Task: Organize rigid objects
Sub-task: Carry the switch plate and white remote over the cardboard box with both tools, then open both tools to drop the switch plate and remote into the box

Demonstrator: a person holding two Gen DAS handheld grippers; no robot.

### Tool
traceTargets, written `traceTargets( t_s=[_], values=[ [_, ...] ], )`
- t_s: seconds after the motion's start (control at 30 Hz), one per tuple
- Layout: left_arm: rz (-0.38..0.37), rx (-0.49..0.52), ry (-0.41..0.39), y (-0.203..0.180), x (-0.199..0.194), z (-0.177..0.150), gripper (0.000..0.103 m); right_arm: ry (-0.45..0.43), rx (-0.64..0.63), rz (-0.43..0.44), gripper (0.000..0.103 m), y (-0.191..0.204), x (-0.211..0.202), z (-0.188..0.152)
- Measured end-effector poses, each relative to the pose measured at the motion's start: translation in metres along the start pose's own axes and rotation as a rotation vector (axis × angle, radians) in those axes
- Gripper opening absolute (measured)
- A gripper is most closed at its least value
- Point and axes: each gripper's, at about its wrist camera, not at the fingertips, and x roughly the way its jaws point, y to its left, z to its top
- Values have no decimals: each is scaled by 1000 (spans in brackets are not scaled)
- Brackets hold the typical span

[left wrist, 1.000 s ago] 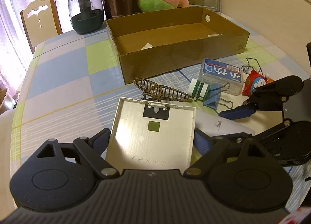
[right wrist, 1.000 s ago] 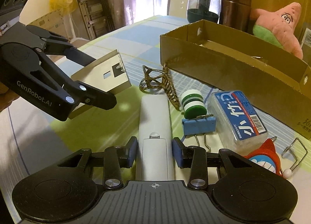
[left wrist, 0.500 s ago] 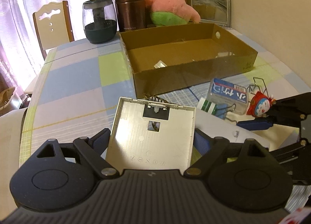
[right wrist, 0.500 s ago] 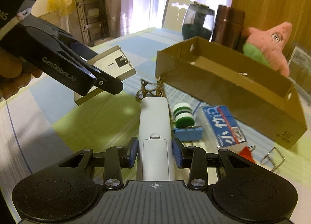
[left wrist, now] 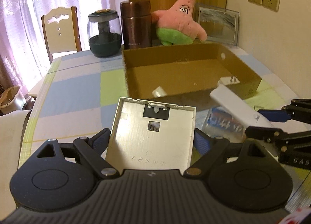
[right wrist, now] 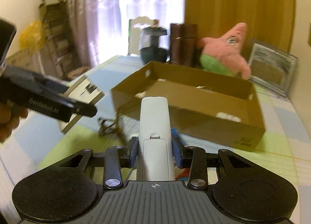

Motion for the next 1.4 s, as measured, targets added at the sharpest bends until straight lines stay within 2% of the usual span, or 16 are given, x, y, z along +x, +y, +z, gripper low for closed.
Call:
traceTargets(
  t_s=[0.27, 0.63, 0.97, 1.27, 1.4],
  values=[
    [-31, -8, -31, -20, 7, 21, 87, -34, 127, -62, 35, -43, -16, 15],
    [-40, -40, -88, -28, 35, 69, 87, -85, 264, -114, 35, -92, -8, 49],
    [-1, -78, -102, -19, 73, 102, 87, -92, 339, -116, 35, -125, 33, 82],
    [2, -104, -59, -11, 113, 101, 87, -42, 357, -112, 35, -126, 76, 84],
    [-28, -135, -47, -8, 123, 99, 87, -19, 369, -119, 35, -128, 90, 79]
  ],
)
